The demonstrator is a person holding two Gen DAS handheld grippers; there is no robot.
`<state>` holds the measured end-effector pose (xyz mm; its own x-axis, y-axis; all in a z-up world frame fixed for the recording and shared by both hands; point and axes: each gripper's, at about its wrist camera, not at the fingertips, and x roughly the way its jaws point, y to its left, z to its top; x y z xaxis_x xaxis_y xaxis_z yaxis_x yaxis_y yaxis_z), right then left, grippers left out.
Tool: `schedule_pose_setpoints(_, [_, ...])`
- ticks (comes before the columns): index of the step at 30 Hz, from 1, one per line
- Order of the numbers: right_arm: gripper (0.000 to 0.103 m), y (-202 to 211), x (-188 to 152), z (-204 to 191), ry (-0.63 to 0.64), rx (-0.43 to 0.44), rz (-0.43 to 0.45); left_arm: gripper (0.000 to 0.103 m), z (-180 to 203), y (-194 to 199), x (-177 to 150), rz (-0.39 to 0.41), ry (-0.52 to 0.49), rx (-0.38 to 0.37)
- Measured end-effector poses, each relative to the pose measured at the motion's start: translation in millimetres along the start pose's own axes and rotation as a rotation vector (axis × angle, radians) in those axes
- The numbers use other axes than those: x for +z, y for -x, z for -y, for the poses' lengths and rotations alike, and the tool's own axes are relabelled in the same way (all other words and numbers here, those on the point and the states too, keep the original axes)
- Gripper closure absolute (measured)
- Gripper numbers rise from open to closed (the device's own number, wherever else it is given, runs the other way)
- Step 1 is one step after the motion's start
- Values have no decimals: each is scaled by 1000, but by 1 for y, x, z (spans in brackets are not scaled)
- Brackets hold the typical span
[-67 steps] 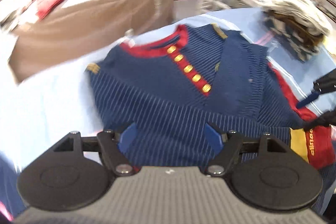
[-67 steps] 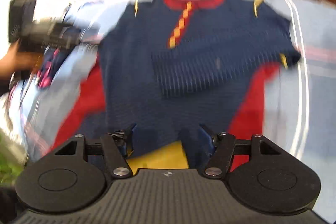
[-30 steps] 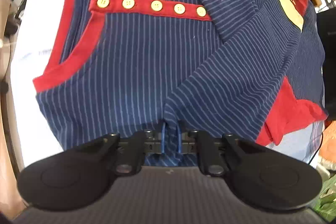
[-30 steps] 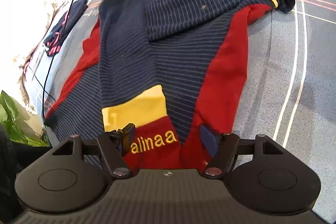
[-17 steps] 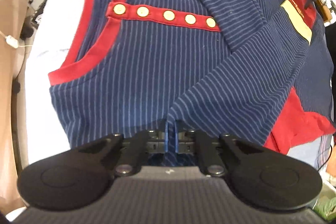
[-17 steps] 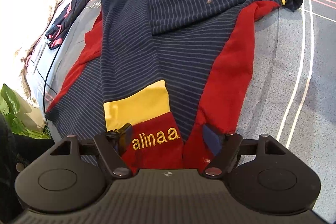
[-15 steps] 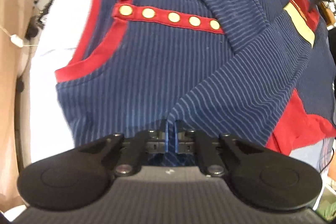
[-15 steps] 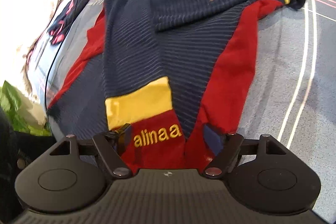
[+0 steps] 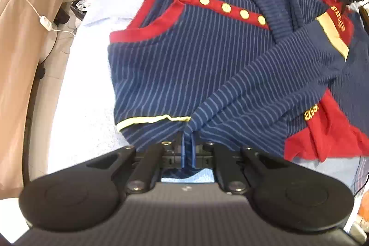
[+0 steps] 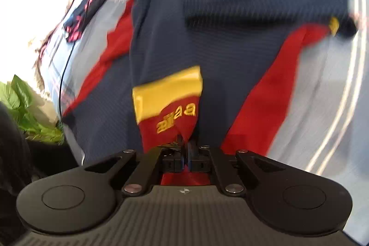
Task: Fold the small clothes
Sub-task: 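Lift the 'alinaa' leg end with the right tool and fold it toward the collar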
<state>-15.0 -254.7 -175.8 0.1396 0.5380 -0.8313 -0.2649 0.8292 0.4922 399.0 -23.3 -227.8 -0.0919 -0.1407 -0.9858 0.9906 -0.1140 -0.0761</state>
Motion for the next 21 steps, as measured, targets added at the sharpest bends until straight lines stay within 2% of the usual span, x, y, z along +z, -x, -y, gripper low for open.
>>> schedule_pose_setpoints(4, [98,32,17,23,0,-18,34,98,-4,7,1,34,25,-5])
schedule_pose_setpoints(9, [98,59,10,40,-61,74,54,97,-14,15,-6,78,82,-11])
schedule_pose_setpoints(11, [98,61,9,45,-107,103,88,97,-20,11,-10,82,113,22])
schedule_pose_setpoints(12, [98,58,10,50,-130,89,110,97,-23,7,-9,63,135,63])
schedule_pose_setpoints(13, [98,51,12,54,-144,36,101,96,-25,0,-8,48,158,92])
schedule_pose_setpoints(14, [97,37,15,61,-163,12,57,90,-27,-4,-9,41,187,113])
schedule_pose_setpoints(16, [94,16,12,74,-210,-25,45,87,-25,-3,-10,61,216,133])
schedule_pose_setpoints(17, [79,10,11,79,-237,-52,38,82,-21,3,-12,92,222,130])
schedule_pose_setpoints(18, [69,8,10,79,-241,-73,42,74,-14,12,-15,128,224,136])
schedule_pose_setpoints(19, [39,11,8,76,-234,-97,60,50,-6,19,-19,156,227,155])
schedule_pose_setpoints(20, [0,16,6,72,-227,-120,79,35,5,30,-25,199,235,169])
schedule_pose_setpoints(21, [0,21,3,67,-218,-159,100,32,16,39,-30,243,248,158])
